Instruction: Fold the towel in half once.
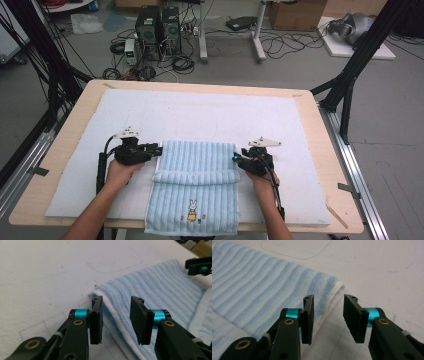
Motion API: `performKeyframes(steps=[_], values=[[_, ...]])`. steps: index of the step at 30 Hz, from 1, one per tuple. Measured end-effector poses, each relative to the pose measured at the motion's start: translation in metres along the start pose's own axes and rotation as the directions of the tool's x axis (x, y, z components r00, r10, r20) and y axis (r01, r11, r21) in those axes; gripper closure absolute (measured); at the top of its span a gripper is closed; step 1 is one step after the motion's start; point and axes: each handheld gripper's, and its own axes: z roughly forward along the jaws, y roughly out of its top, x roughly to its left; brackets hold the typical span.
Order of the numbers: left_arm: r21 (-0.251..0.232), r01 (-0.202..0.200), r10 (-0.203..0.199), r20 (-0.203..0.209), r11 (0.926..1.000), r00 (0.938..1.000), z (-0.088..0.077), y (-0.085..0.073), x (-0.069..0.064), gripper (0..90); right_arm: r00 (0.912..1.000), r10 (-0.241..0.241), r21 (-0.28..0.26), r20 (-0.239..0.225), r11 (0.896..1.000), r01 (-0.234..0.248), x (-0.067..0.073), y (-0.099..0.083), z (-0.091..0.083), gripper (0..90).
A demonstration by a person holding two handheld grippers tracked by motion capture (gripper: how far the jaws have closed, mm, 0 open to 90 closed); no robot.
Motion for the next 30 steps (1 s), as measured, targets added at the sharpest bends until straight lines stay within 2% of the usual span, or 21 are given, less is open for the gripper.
performKeyframes(steps=[2,4,6,8,10,11,12,13,14,15,18,19,20,21,22,23,24,25,26,28,30], values=[[0.024,-0.015,0.016,-0.021,0.9996,0.9997,0.004,0.000,-0.001,63.8,1.0000,-0.002,0.004,-0.004,1.000,0.002,0.001,0.000,0.000,59.0],[0.028,-0.040,0.040,-0.005,0.9988,0.9992,0.006,0.001,-0.003,73.6,0.9999,-0.009,0.000,-0.006,1.000,0.009,0.001,0.000,0.000,59.0],[0.019,-0.073,0.073,-0.003,0.9971,0.9973,0.006,0.001,-0.006,87.0,0.9999,-0.005,0.000,-0.011,1.000,0.005,0.001,0.000,0.000,59.0],[0.004,-0.066,0.066,-0.025,0.9978,0.9975,0.007,0.003,-0.005,87.7,0.9999,-0.001,0.001,-0.013,1.000,0.001,0.000,0.000,0.000,59.0],[-0.012,-0.033,0.032,-0.054,0.9994,0.9980,0.008,0.003,-0.002,87.7,0.9999,0.003,-0.001,-0.012,1.000,-0.003,0.000,0.000,0.001,59.0],[-0.002,-0.018,0.018,-0.061,0.9998,0.9980,0.008,0.004,0.000,87.6,0.9999,0.004,0.001,-0.012,1.000,-0.004,0.000,0.000,0.001,59.0],[-0.004,-0.010,0.010,-0.078,0.9999,0.9969,0.008,0.004,0.000,86.1,0.9999,0.003,0.001,-0.014,1.000,-0.003,0.001,0.000,0.001,58.7],[-0.007,0.002,-0.002,-0.102,1.0000,0.9948,0.008,0.004,0.000,76.8,0.9998,0.006,0.005,-0.018,1.000,-0.006,0.001,-0.001,0.002,57.8],[-0.007,0.021,-0.022,-0.108,0.9997,0.9939,0.008,0.004,0.000,62.4,0.9997,0.010,0.009,-0.022,1.000,-0.009,0.002,-0.001,0.002,57.0],[-0.001,0.028,-0.028,-0.102,0.9996,0.9944,0.007,0.003,0.001,55.3,0.9996,0.008,0.012,-0.026,1.000,-0.008,0.002,-0.001,0.003,56.0],[0.027,0.025,-0.023,-0.070,0.9993,0.9973,0.006,0.002,0.000,51.4,0.9996,0.009,0.033,-0.025,0.999,-0.008,0.003,-0.001,0.005,53.8],[0.041,0.018,-0.016,-0.050,0.9990,0.9986,0.008,0.001,-0.001,52.8,0.9998,0.004,0.045,-0.021,0.999,-0.003,0.003,-0.002,0.006,54.2],[0.043,-0.003,0.006,-0.059,0.9991,0.9983,0.009,0.001,-0.004,53.7,0.9999,-0.007,0.040,-0.015,0.999,0.008,0.004,-0.003,0.007,56.9],[0.059,-0.027,0.029,-0.037,0.9979,0.9989,0.010,0.001,-0.006,59.6,0.9998,-0.019,0.045,-0.002,0.999,0.019,0.004,-0.003,0.006,59.3],[0.068,-0.057,0.060,-0.043,0.9961,0.9973,0.011,0.001,-0.009,70.6,0.9995,-0.032,0.047,0.007,0.998,0.032,0.005,-0.002,0.007,62.1],[0.073,-0.084,0.087,-0.049,0.9938,0.9949,0.012,0.001,-0.013,73.0,0.9994,-0.033,0.047,0.007,0.998,0.033,0.006,-0.002,0.007,65.5],[0.081,-0.096,0.099,-0.036,0.9921,0.9944,0.013,0.000,-0.014,79.6,0.9995,-0.030,0.052,-0.007,0.998,0.030,0.007,-0.002,0.007,72.8],[0.080,-0.096,0.099,-0.041,0.9922,0.9942,0.014,0.001,-0.016,83.8,0.9989,-0.036,0.051,-0.032,0.998,0.037,0.007,-0.002,0.007,80.6],[0.082,-0.084,0.087,-0.044,0.9931,0.9952,0.014,0.001,-0.016,84.9,0.9980,-0.044,0.054,-0.045,0.997,0.047,0.010,-0.002,0.008,84.5],[0.076,-0.031,0.034,-0.035,0.9966,0.9988,0.014,0.001,-0.013,85.8,0.9965,-0.073,0.064,-0.041,0.995,0.076,0.013,0.000,0.008,85.8],[0.068,0.003,-0.002,-0.026,0.9977,0.9997,0.015,0.002,-0.010,86.1,0.9973,-0.038,0.070,-0.062,0.997,0.043,0.009,0.001,0.009,86.1]])
